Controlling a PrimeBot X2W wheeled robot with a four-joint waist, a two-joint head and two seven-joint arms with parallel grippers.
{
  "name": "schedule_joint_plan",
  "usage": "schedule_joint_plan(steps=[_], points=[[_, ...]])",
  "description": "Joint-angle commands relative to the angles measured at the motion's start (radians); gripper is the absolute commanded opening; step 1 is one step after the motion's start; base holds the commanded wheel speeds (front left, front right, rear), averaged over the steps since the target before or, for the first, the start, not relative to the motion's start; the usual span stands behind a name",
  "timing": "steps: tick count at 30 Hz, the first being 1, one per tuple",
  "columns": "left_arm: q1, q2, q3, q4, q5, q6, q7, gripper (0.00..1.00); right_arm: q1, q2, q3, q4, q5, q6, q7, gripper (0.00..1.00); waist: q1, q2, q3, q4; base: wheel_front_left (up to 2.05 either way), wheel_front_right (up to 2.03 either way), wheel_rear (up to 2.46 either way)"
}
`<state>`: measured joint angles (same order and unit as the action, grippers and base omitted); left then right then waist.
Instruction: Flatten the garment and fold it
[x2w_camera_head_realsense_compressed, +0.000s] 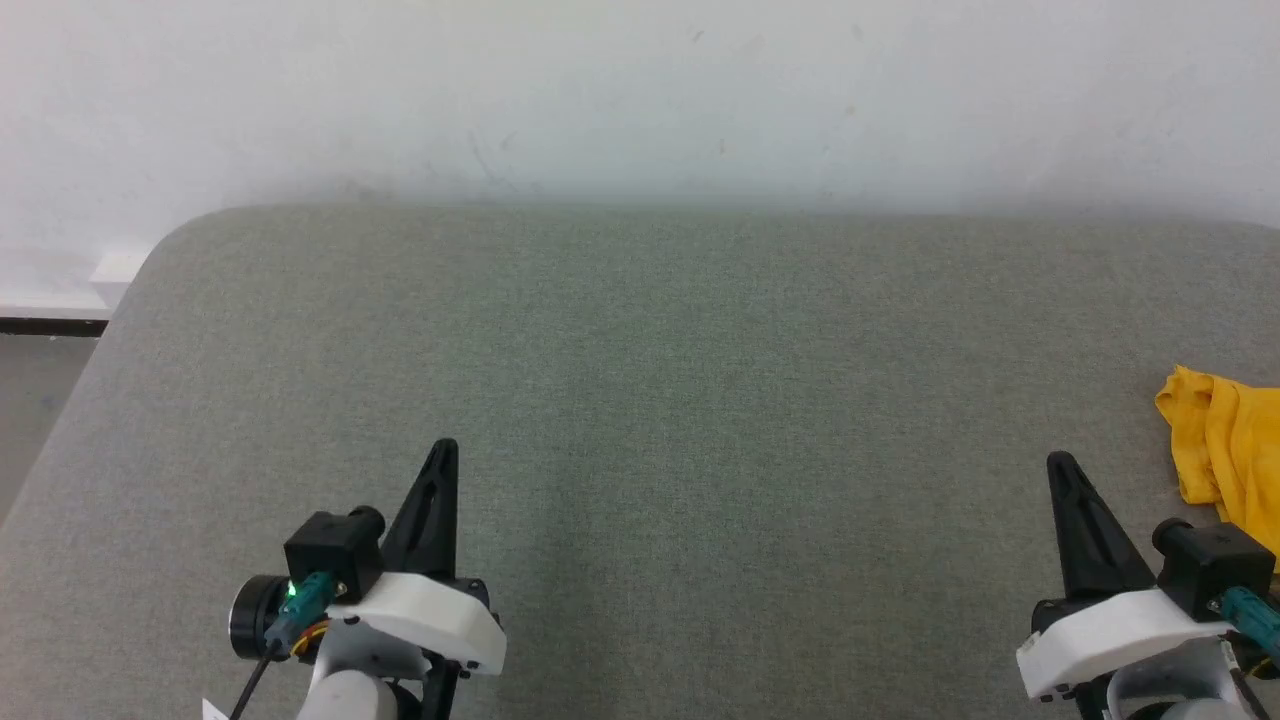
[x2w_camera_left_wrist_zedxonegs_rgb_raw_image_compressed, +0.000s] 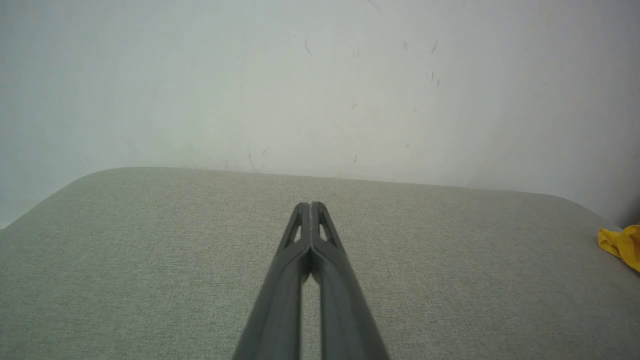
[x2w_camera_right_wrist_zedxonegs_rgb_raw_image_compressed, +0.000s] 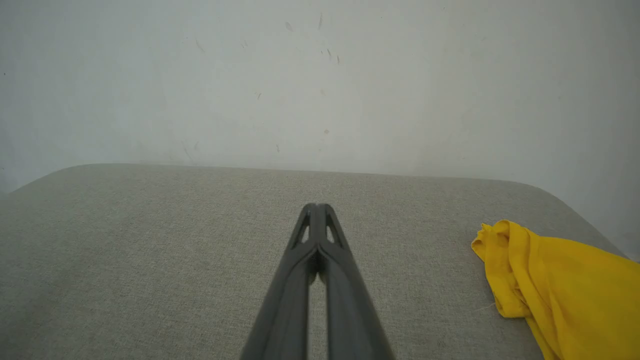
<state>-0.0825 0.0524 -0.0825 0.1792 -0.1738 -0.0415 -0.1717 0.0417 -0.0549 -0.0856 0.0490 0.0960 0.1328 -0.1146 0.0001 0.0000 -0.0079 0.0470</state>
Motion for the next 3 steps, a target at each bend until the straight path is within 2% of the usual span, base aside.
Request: schedule_joint_plan(steps=[1,3], points=[[0.016,-0.001,0.007,-0.011,0.014,0.009,0.006,0.0,-0.012,0.002,0.008,-0.005,-0.009,-0.001,0.006,0.0,-0.0001,0.0,0.0,-0.001,0.0,0.0,0.0],[0.018,-0.001,0.009,-0.016,0.018,0.01,0.01,0.0,-0.013,0.002,0.009,-0.006,-0.011,-0.001,0.009,0.0,-0.0001,0.0,0.0,-0.002,0.0,0.0,0.0]])
